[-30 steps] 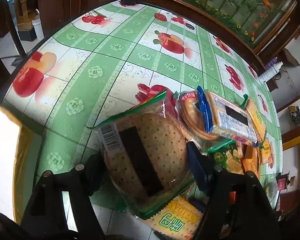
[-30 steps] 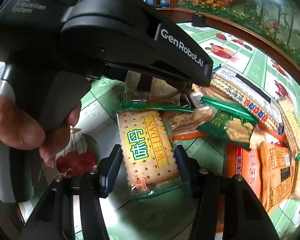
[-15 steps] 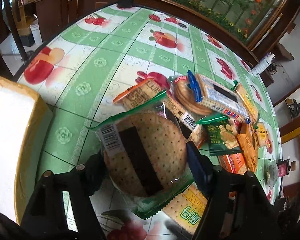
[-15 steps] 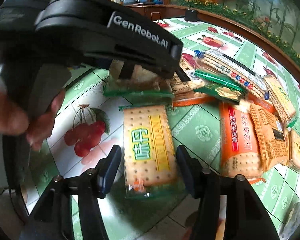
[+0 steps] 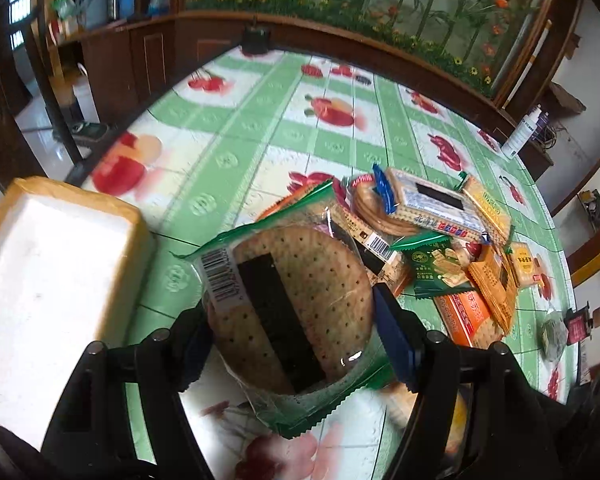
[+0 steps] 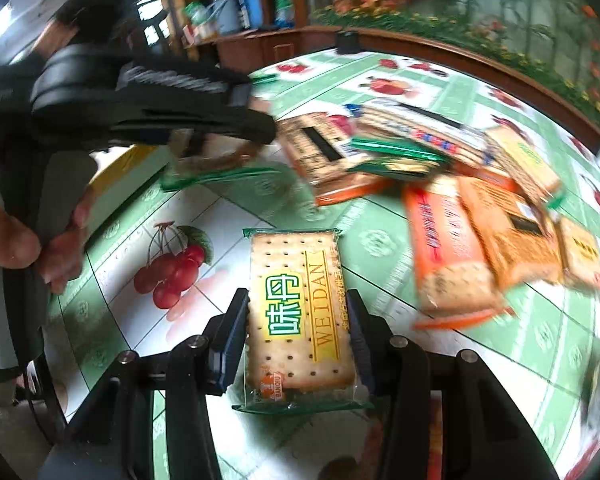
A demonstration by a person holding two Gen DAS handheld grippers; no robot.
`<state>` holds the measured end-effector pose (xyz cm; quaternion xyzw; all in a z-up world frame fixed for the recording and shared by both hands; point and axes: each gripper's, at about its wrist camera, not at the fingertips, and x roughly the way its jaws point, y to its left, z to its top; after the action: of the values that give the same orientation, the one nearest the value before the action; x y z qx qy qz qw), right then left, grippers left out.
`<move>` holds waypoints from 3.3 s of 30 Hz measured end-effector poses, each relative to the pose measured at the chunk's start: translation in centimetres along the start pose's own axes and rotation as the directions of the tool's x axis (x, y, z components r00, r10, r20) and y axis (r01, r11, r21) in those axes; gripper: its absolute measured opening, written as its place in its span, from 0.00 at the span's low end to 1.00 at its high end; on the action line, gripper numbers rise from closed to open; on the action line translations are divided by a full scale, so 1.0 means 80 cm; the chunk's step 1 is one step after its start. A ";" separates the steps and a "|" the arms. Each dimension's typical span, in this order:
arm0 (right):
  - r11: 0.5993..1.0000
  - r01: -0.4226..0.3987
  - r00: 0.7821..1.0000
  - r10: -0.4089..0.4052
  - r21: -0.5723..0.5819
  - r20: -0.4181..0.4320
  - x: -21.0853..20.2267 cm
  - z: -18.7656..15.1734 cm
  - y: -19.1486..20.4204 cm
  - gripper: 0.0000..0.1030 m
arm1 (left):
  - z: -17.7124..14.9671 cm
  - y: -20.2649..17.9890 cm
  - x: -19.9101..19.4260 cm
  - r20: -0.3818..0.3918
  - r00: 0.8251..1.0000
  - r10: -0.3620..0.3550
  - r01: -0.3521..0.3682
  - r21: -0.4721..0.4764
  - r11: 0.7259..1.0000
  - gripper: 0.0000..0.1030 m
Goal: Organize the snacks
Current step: 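Carry both packs to the white tray and release them there with both grippers, then return both grippers to the table and grasp the brown cracker pack with the left gripper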
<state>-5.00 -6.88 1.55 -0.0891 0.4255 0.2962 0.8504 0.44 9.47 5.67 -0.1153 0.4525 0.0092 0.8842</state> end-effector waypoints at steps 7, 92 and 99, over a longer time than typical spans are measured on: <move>1.000 -0.004 0.997 0.002 0.029 0.080 -0.035 0.006 0.008 0.46 | -0.002 0.018 -0.047 0.056 0.998 0.013 -0.015 0.027 1.000 0.72; 0.993 -0.106 0.990 0.101 0.051 0.095 -0.020 0.080 0.058 0.58 | -0.006 0.104 -0.098 0.119 0.975 0.190 -0.195 0.034 0.980 0.89; 0.989 -0.023 0.997 0.011 0.147 0.078 -0.044 0.035 -0.014 0.60 | 0.007 0.042 -0.060 0.060 0.992 0.113 -0.115 0.029 0.993 0.89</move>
<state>-4.10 -8.14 5.96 -0.0104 0.4139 0.2743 0.8680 -2.34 13.31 9.16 -0.0744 0.4325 0.0557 0.8968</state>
